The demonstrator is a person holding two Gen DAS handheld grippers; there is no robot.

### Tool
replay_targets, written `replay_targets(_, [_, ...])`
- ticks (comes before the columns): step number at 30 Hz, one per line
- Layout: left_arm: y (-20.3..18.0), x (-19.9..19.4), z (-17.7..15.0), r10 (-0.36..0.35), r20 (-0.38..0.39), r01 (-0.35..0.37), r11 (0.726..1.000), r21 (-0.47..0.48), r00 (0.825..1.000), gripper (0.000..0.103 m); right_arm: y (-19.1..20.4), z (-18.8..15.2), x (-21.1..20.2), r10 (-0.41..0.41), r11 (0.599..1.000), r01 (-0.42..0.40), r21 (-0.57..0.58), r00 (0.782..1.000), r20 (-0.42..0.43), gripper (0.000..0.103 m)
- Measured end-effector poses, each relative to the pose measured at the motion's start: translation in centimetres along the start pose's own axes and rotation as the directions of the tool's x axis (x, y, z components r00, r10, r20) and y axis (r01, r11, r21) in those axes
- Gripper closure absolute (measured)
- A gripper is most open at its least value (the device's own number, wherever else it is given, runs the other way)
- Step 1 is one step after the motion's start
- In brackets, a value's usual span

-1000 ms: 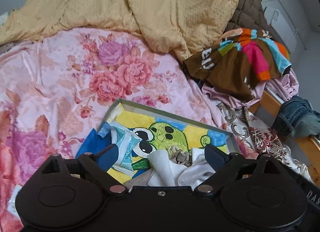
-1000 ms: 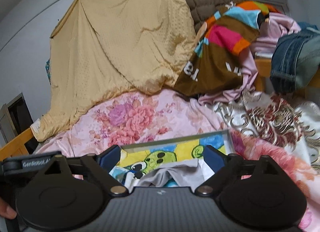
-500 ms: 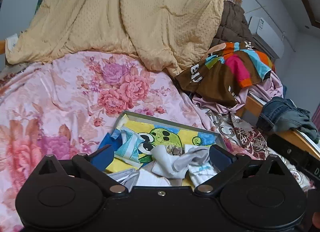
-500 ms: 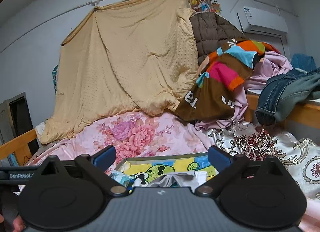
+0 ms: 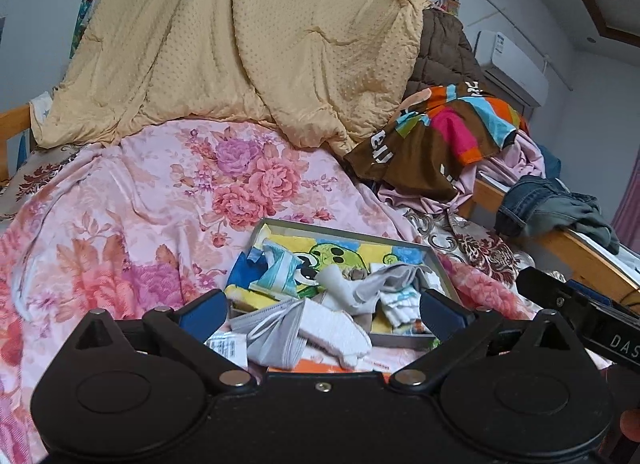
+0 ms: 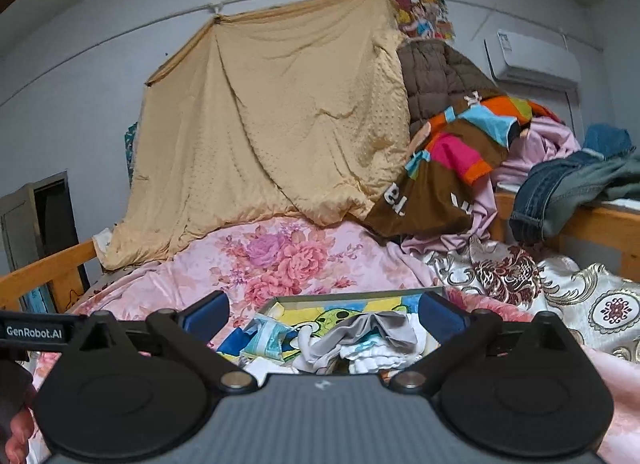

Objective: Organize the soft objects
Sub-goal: 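Move both tools back toward the orange silicone piece and black striped sock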

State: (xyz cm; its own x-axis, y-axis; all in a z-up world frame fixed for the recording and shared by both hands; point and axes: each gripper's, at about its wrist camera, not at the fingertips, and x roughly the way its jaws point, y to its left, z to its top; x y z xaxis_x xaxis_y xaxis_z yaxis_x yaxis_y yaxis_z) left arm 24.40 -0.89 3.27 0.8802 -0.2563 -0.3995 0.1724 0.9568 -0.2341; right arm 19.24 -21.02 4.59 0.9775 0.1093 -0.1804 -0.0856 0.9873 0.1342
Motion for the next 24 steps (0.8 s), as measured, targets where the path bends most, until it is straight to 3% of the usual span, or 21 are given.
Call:
replay_targets(5, [0.6,-1.8,-1.1,-0.019,0.010,0.019,1.000,0.010,1.000,0.001,1.3,-1.1,-1.9,0.002,1.000,-0.002,-0.002,1.000,0.010,0.000])
replay_targets(13, [2.1,-3.4,-2.7,-0.022,-0.015,0.023,0.997,0.070,1.000,0.001,2.9,-3.4,-3.5,0.007,1.000,-0.008,-0.020,0.999,-0.048,0.000])
replay_targets(24, [4.8,-2.6,-5.9,-0.028,-0.086,0.040,0.988,0.150,0.996,0.001,3.9,-5.5,-2.4,0.017,0.998,-0.026,-0.064,0.990,-0.137,0.000])
